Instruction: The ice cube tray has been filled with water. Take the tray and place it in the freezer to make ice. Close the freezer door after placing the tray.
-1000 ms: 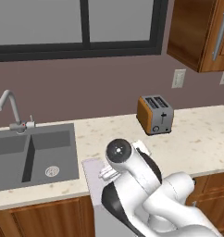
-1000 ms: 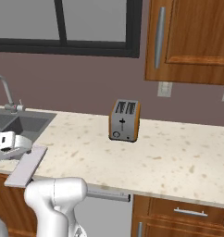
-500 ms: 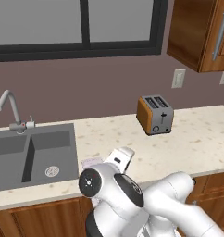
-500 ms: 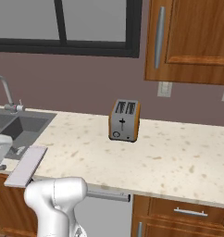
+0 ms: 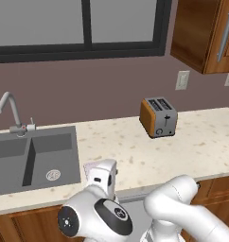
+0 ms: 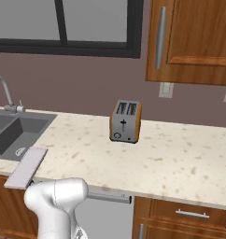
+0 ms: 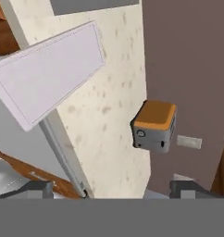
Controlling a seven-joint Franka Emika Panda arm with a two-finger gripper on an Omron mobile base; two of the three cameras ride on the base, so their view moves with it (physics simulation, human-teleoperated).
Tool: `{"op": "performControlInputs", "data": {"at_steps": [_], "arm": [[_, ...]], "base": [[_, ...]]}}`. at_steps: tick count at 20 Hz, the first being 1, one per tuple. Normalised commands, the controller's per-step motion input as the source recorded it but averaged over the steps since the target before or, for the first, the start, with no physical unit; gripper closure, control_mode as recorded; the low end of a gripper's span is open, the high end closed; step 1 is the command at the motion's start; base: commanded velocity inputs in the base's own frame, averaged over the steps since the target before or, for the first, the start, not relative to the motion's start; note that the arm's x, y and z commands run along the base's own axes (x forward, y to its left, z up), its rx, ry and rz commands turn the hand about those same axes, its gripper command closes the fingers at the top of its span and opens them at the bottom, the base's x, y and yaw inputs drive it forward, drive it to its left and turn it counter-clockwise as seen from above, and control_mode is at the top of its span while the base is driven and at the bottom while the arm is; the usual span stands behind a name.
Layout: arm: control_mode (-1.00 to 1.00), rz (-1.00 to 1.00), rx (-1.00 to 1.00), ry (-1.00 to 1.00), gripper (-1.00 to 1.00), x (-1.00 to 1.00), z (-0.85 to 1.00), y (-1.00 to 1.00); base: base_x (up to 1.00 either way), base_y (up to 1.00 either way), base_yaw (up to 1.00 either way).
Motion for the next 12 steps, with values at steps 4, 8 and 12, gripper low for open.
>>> {"op": "performControlInputs", "data": {"at_steps": [4,8,12], "arm": [[-1.00,0.06,-0.17,0.01,-1.00,-0.09,-0.07,0.18],[-1.00,0.05,-0.22,0.06,-1.00,-0.03,-0.36,0.22],[-1.00,0.02,-0.26,0.00,-1.00,0.00,-0.63,0.26]], "base": [[0.00,0.00,0.00],[0.00,0.00,0.00],[0.00,0.00,0.00]]}}
